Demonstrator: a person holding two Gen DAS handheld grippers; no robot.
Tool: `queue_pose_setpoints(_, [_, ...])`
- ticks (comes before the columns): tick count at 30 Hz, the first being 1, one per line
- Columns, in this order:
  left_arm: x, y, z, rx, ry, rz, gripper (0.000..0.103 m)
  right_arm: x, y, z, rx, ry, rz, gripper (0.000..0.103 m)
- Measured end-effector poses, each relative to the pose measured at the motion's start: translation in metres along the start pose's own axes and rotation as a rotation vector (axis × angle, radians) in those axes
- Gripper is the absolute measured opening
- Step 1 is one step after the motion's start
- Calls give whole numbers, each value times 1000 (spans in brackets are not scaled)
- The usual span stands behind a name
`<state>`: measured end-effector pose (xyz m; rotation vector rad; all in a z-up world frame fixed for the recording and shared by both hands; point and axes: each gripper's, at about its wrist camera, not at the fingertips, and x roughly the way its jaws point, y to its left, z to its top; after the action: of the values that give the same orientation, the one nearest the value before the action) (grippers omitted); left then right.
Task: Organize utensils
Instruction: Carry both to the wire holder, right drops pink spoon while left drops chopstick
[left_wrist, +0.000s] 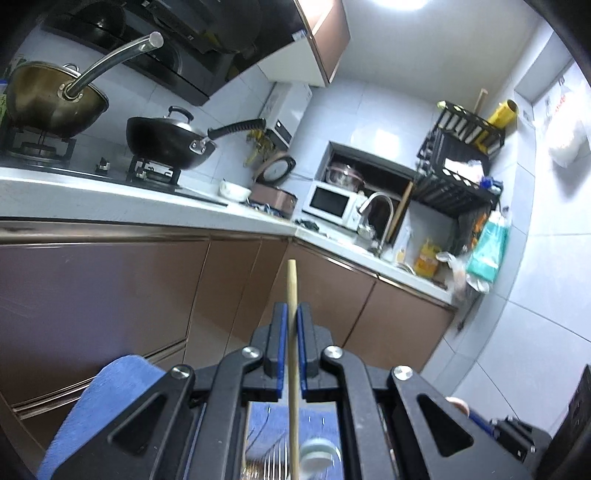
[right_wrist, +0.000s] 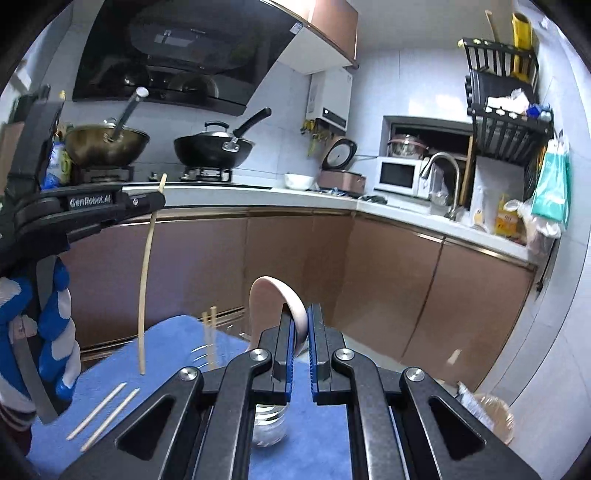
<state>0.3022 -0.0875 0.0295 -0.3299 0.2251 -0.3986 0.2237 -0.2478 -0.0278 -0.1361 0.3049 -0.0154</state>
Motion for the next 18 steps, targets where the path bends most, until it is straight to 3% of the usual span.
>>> queue_pose_setpoints(7, [43, -6, -30, 36, -25, 46, 5, 41, -1, -11, -4, 13, -40, 7])
queue_pose_setpoints(18, [84, 6, -84, 87, 23, 118, 5, 83, 15, -40, -35, 51, -39, 7])
